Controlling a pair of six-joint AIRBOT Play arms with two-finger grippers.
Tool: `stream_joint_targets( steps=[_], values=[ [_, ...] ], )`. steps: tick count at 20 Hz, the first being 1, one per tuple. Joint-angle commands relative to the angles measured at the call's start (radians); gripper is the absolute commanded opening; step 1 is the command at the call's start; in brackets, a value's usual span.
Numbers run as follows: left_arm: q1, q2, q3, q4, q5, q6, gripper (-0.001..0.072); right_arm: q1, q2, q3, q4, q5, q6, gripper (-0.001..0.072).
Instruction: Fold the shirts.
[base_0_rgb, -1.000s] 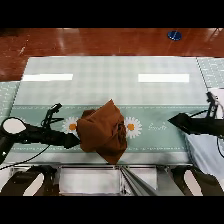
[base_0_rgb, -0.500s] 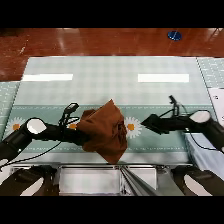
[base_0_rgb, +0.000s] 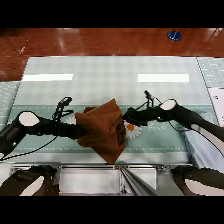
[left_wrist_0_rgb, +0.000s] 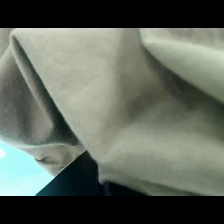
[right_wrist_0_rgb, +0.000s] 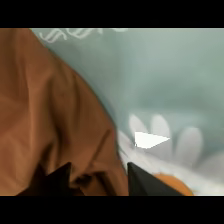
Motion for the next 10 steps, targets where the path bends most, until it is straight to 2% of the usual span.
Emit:
stream_joint_targets(
  steps=[1,2,3,4,5,7,10],
  values=[
    [0.008,0.000,0.003,-0.010,-0.005,0.001,0.0020,0.073,-0.134,0.129,0.025,0.007,0.007,0.0412],
    [0.008,0.000,0.003,-0.010,-0.004,0.001,0.0020,0.094,-0.159,0.154,0.025,0.007,0.007,0.0399],
    [0.008,0.000,0.003,-0.010,-0.001,0.000,0.0020,0.113,-0.178,0.175,0.025,0.010,0.006,0.0300],
    [0.010,0.000,0.007,-0.010,-0.002,0.000,0.0020,0.124,-0.185,0.195,0.021,0.026,-0.013,0.0112],
    [0.017,0.000,0.023,-0.009,-0.005,0.001,0.0020,0.124,-0.180,0.219,0.021,0.066,-0.070,0.0021],
    [0.073,0.000,0.113,-0.010,-0.049,0.000,0.0020,0.094,-0.132,0.287,-0.043,0.148,-0.079,0.0021],
    [0.211,0.010,0.360,-0.042,-0.098,-0.051,0.0020,0.003,0.030,0.449,-0.256,0.207,0.037,0.0021]
  ],
)
